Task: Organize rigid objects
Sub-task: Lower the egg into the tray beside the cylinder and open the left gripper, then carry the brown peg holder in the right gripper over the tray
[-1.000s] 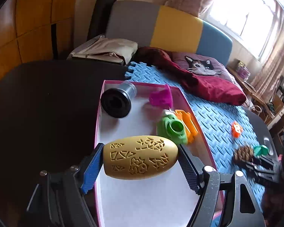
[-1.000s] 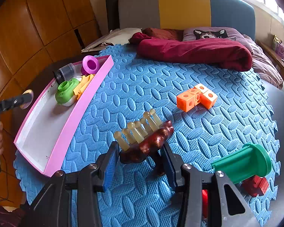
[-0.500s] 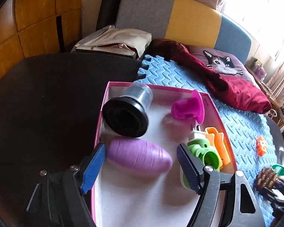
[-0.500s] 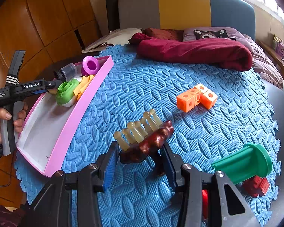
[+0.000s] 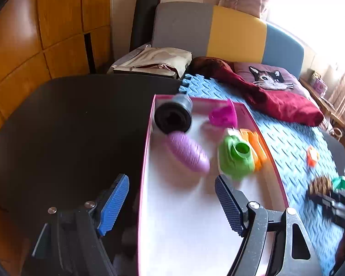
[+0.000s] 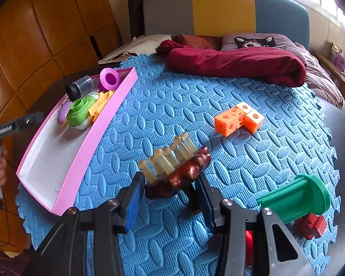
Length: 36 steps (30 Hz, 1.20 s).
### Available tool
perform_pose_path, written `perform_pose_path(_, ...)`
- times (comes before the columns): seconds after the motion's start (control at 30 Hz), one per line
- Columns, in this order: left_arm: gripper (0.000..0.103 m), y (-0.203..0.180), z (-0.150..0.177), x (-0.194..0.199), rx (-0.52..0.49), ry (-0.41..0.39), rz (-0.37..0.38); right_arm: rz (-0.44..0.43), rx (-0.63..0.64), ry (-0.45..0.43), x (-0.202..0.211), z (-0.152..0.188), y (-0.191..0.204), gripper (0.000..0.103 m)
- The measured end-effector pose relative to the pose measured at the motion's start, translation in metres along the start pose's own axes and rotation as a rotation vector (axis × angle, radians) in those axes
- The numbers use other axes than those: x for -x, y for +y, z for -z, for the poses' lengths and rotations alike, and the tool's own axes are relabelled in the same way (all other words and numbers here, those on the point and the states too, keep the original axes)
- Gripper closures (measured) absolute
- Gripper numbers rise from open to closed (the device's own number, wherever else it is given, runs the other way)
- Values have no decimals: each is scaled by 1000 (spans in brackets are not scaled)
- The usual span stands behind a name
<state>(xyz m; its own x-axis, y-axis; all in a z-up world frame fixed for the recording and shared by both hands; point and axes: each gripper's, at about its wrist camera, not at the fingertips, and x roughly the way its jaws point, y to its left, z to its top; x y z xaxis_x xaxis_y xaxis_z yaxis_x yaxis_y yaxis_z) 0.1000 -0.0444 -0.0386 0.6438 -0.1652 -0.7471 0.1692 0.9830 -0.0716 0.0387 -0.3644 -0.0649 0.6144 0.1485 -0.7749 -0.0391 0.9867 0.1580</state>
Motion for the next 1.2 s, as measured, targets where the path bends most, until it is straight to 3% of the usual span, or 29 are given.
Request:
perform_pose_path(0.2, 25, -10, 26, 25, -21, -3, 7, -7, -41, -6, 0, -1, -3, 57)
perform_pose_path(0.63, 25, -22, 42, 48, -62, -34, 6, 4, -65, -36, -1, 2, -3, 57)
perform_pose_path(0.83, 25, -24, 47, 49, -67, -26, 3, 72, -49, -91, -2, 7, 7, 56)
perform_pose_path(1.0, 25, -24, 50, 49, -67, -23, 8, 214, 45, -135, -7, 12, 27, 57)
perform_pose_path(1.2, 25, -27, 51, 50, -76, -25, 12, 209, 45, -132, -8, 11, 25, 57)
